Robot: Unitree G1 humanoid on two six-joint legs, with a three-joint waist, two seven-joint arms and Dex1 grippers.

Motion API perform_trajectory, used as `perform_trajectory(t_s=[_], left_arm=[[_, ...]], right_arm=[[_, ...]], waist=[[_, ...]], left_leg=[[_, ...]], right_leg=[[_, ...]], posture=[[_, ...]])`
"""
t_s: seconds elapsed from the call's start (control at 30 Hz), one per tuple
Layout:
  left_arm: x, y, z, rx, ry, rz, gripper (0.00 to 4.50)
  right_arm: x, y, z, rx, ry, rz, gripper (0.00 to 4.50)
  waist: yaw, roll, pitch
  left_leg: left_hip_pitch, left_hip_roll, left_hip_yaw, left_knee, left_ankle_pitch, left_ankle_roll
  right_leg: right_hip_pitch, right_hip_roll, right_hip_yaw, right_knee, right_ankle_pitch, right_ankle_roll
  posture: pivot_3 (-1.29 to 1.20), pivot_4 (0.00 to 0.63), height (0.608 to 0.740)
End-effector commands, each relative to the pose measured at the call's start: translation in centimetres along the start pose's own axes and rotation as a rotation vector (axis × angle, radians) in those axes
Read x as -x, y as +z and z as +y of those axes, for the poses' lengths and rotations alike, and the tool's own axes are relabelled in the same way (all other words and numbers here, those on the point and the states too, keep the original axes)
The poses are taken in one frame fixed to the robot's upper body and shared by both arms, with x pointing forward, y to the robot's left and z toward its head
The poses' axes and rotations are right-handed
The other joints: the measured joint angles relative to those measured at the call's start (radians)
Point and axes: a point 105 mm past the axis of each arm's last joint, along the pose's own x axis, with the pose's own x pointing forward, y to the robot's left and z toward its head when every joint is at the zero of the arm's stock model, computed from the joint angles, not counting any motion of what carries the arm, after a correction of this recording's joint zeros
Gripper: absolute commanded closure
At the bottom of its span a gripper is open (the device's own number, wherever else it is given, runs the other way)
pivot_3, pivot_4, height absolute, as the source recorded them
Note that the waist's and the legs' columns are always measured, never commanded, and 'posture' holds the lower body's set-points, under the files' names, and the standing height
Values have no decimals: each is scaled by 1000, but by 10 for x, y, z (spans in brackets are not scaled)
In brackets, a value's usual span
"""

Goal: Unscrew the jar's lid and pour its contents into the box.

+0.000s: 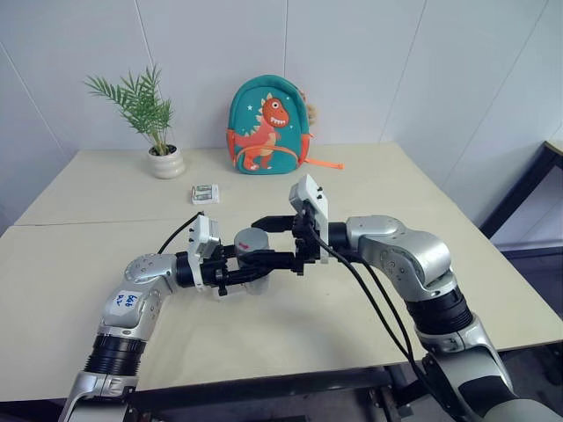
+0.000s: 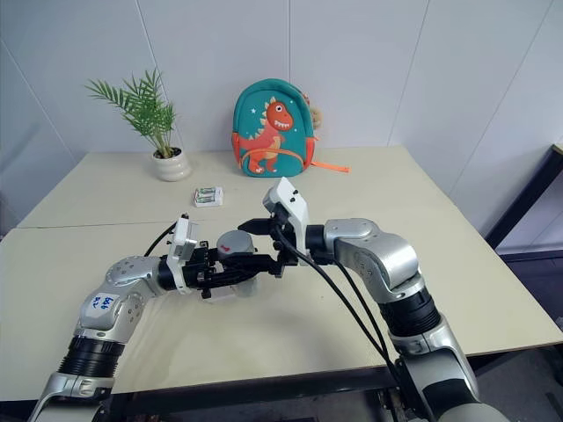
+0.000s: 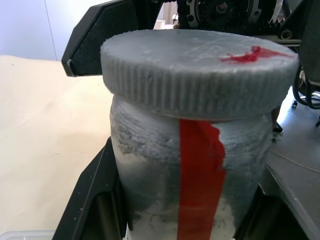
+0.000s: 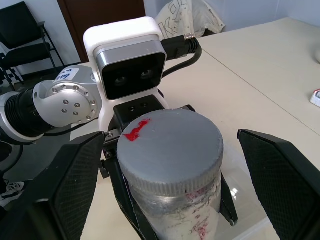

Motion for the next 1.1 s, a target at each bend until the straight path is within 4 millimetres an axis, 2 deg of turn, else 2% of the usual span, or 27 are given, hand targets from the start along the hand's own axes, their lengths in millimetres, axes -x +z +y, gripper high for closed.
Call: perform_trajectory(t_s=[0.03, 0.1, 0.23, 0.4, 0.67, 0.8, 0.93, 1.1], left_arm=[[-2, 12, -3, -45, -13, -36, 2477], [-2, 12, -3, -45, -13, -36, 2477], [-2, 12, -3, -44, -15, -36, 2477], [-2, 11, -4, -43, -17, -35, 2477], [-2, 10, -5, -39, -18, -38, 2477], [-2, 10, -6, -37, -18, -38, 2477], [-2, 10, -6, -36, -14, -39, 2477], [4, 13, -3, -4, 7, -50, 2477]], right_arm=[[0, 14, 5, 50, 17, -43, 204], [0, 14, 5, 47, 20, -47, 607], [0, 15, 6, 45, 24, -57, 1931], [1, 19, 9, 38, 33, -83, 1970], [9, 40, 15, -34, 81, -203, 1970], [19, 44, 8, -37, 41, -231, 1970], [40, 40, -11, -7, -82, -233, 1970], [97, 16, -50, -10, -358, -226, 1970]], waist=[[0, 0, 0], [0, 0, 0], [0, 0, 0], [0, 0, 0], [0, 0, 0], [0, 0, 0], [1, 0, 0], [9, 0, 0]], left_leg=[[0, 0, 0, 0, 0, 0], [0, 0, 0, 0, 0, 0], [0, 0, 0, 0, 0, 0], [0, 0, 0, 0, 0, 0], [0, 0, 0, 0, 0, 0], [0, 0, 0, 0, 0, 0], [0, 0, 0, 0, 0, 0], [0, 0, 0, 0, 0, 0]], right_leg=[[0, 0, 0, 0, 0, 0], [0, 0, 0, 0, 0, 0], [0, 0, 0, 0, 0, 0], [0, 0, 0, 0, 0, 0], [0, 0, 0, 0, 0, 0], [0, 0, 0, 0, 0, 0], [0, 0, 0, 0, 0, 0], [1, 0, 0, -3, 0, 0]], posture=[[0, 150, 740], [0, 150, 740], [0, 150, 740], [0, 150, 740], [0, 150, 740], [0, 150, 740], [0, 150, 740], [0, 150, 740]])
